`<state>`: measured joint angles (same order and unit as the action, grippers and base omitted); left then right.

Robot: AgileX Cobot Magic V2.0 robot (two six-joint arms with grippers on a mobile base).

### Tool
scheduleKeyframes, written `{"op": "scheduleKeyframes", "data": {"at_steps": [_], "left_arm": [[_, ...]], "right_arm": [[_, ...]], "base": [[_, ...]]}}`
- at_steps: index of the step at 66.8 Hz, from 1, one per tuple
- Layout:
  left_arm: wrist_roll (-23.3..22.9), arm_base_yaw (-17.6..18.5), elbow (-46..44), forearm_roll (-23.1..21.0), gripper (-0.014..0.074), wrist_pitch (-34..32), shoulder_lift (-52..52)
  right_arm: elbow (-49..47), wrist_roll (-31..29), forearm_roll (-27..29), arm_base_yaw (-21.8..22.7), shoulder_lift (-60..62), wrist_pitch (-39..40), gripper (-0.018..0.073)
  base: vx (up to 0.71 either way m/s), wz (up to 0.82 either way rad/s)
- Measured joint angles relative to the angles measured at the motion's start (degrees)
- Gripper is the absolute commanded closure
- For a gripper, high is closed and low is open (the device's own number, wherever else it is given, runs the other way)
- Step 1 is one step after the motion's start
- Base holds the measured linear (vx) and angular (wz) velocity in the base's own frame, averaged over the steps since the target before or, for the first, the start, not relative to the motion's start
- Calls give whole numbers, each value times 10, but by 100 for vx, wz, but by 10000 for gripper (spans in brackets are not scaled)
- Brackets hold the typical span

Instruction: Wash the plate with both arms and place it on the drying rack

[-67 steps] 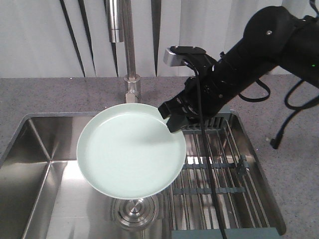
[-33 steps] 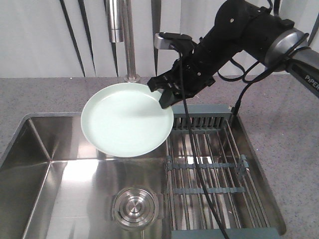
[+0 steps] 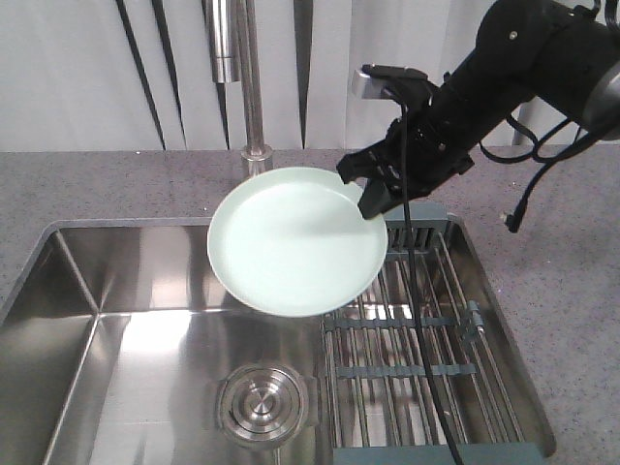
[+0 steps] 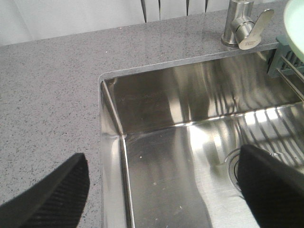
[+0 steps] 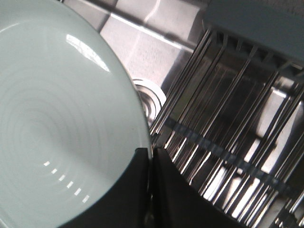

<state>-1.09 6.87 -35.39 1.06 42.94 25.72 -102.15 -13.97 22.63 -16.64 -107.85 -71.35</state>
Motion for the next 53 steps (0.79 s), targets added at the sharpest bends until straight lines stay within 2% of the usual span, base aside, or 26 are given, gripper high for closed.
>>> {"op": "scheduleKeyframes", "data": {"at_steps": [13, 22, 33, 53], "left_arm": [[0, 0, 0, 0, 11, 0, 0], [0, 0, 0, 0, 11, 0, 0], [0, 0, 0, 0, 11, 0, 0], [0, 0, 0, 0, 11, 0, 0]], "right_arm": [[104, -12, -2, -7, 70, 0, 564], [133, -12, -5, -40, 91, 11, 564], [132, 0, 7, -86, 82, 36, 564], [49, 15, 19, -107, 18, 51, 564]], "base": [[0, 0], [0, 0], [0, 0], [0, 0]]}}
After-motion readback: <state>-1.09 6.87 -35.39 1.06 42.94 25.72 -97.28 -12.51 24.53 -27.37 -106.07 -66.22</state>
